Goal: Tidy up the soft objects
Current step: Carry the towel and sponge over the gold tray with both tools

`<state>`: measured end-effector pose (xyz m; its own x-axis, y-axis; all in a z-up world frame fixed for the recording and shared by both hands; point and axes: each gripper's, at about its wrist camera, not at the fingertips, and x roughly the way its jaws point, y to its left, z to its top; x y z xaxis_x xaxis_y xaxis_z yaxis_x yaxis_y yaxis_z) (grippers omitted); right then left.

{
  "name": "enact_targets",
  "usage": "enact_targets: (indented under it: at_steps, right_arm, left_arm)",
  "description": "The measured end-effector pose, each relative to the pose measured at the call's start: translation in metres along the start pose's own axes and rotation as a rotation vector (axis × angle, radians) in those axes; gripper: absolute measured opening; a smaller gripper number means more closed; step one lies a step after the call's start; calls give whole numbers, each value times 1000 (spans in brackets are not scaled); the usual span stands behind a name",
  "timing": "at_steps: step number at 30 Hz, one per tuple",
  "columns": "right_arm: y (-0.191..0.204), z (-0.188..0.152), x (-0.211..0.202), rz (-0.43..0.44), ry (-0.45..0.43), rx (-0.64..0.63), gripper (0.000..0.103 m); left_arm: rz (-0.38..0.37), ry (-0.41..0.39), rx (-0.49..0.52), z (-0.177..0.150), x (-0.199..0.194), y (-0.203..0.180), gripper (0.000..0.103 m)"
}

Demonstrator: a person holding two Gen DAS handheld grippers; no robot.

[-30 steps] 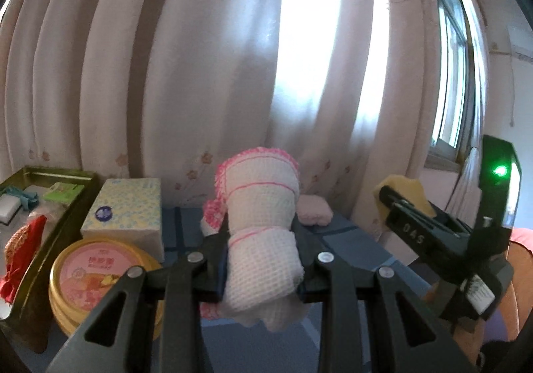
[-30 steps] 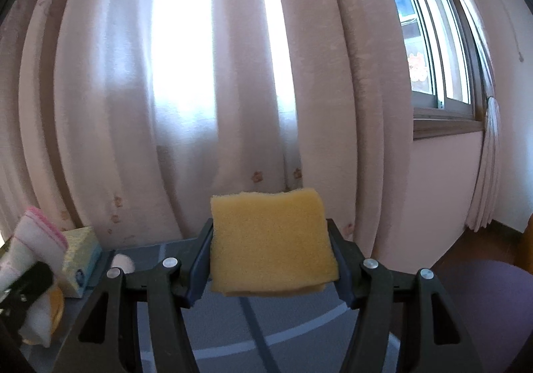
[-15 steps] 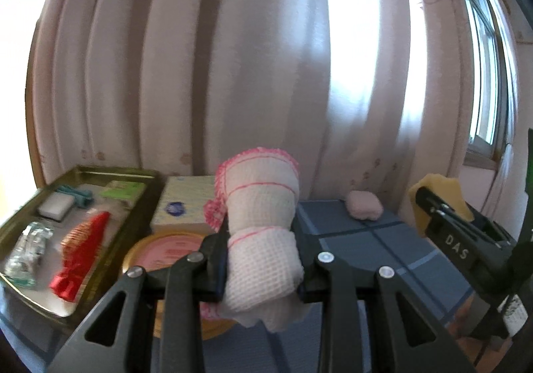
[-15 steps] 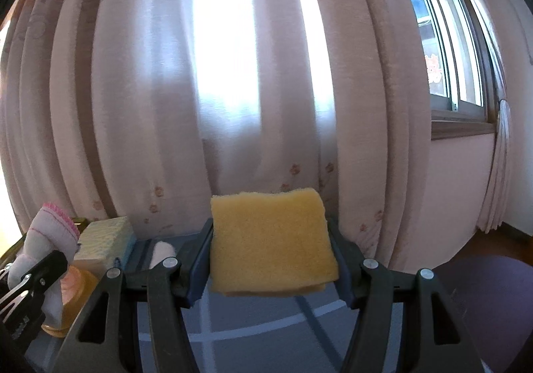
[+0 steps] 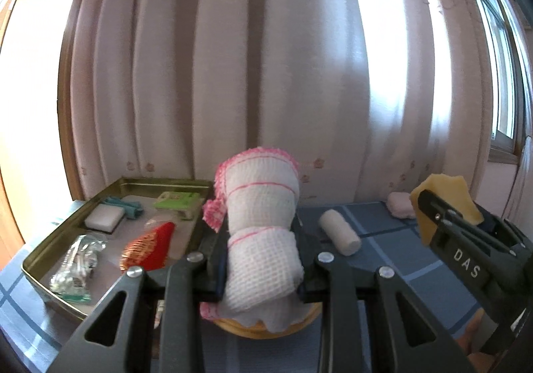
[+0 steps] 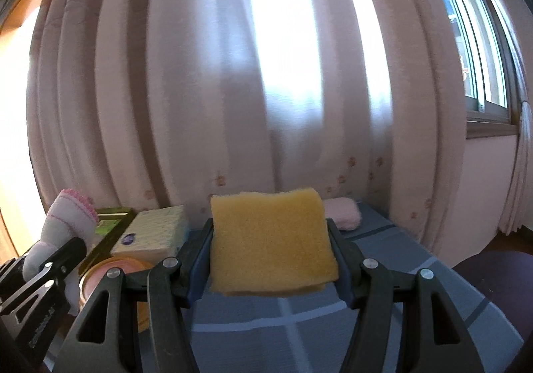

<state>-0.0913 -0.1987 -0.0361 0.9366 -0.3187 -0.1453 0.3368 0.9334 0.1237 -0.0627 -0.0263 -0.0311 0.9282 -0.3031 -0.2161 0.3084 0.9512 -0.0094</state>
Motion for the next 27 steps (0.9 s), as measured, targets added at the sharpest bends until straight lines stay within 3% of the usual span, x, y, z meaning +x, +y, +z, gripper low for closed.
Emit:
enact_targets:
  at_steps: [19,27]
  right_arm:
    - [83,-5,-15,152,-2,-83,64]
    - [124,-3,-14,246,-4,-104,64]
  left_arm:
    - [78,-5,-56,3,-7,74,28]
    - [149,-5,-71,10,-11,112,28]
